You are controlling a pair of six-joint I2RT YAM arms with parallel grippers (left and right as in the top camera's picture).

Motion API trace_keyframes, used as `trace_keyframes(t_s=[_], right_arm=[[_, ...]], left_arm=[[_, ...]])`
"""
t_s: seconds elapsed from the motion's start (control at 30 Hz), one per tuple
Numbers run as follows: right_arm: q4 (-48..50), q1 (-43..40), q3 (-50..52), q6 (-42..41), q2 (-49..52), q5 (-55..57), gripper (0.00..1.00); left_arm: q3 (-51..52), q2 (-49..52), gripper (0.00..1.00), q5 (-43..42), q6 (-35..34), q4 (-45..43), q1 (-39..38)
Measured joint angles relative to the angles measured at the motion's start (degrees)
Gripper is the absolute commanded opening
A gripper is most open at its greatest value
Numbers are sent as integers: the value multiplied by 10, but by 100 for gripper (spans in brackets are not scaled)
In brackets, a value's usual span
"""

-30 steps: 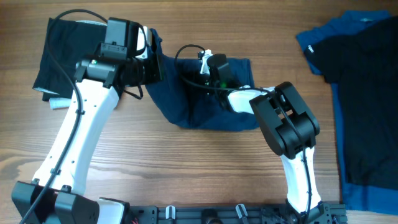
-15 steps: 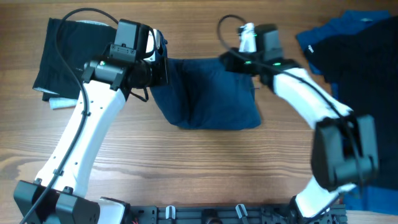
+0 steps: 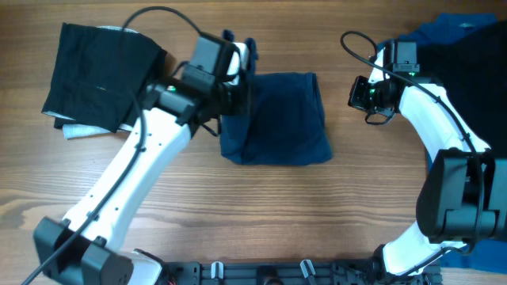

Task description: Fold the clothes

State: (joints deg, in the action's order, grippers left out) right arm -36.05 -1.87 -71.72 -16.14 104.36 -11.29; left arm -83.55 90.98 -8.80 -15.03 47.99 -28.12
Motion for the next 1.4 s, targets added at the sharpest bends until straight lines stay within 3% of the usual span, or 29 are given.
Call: trace_keyframes(t_s=[0.53, 0.57, 0.6, 0.77, 0.83, 0.97, 1.1, 1.17, 1.33, 1.4], right_arm=[[-8, -12, 0, 0, 0, 5, 7], [-8, -12, 0, 0, 0, 5, 7], [-8, -12, 0, 0, 0, 5, 7], [-7, -12, 0, 0, 0, 3, 9], [6, -12, 0, 9, 0, -12, 12], [3, -12, 0, 36, -18, -52, 10], [-42, -12, -1, 76, -105, -153, 4], [-75, -10, -2, 83, -129, -189, 4], [-82, 16, 35, 112, -124, -223, 4], [-35, 38, 83, 127, -113, -231, 4]], left_arm=[[-1, 127, 4, 0, -6, -123, -126], [-1, 135, 10, -1, -9, -136, -131], [-1, 141, 25, -1, -12, -146, -136], [-1, 148, 50, -15, -31, -236, -152], [-2, 148, 54, -18, -36, -263, -148], [-2, 147, 48, -18, -37, -277, -118], [-2, 147, 14, -17, -39, -269, -43], [-2, 147, 6, -18, -41, -268, -21], [-3, 162, 4, -18, -41, -264, -3], [-4, 193, 4, -18, -41, -271, -4]])
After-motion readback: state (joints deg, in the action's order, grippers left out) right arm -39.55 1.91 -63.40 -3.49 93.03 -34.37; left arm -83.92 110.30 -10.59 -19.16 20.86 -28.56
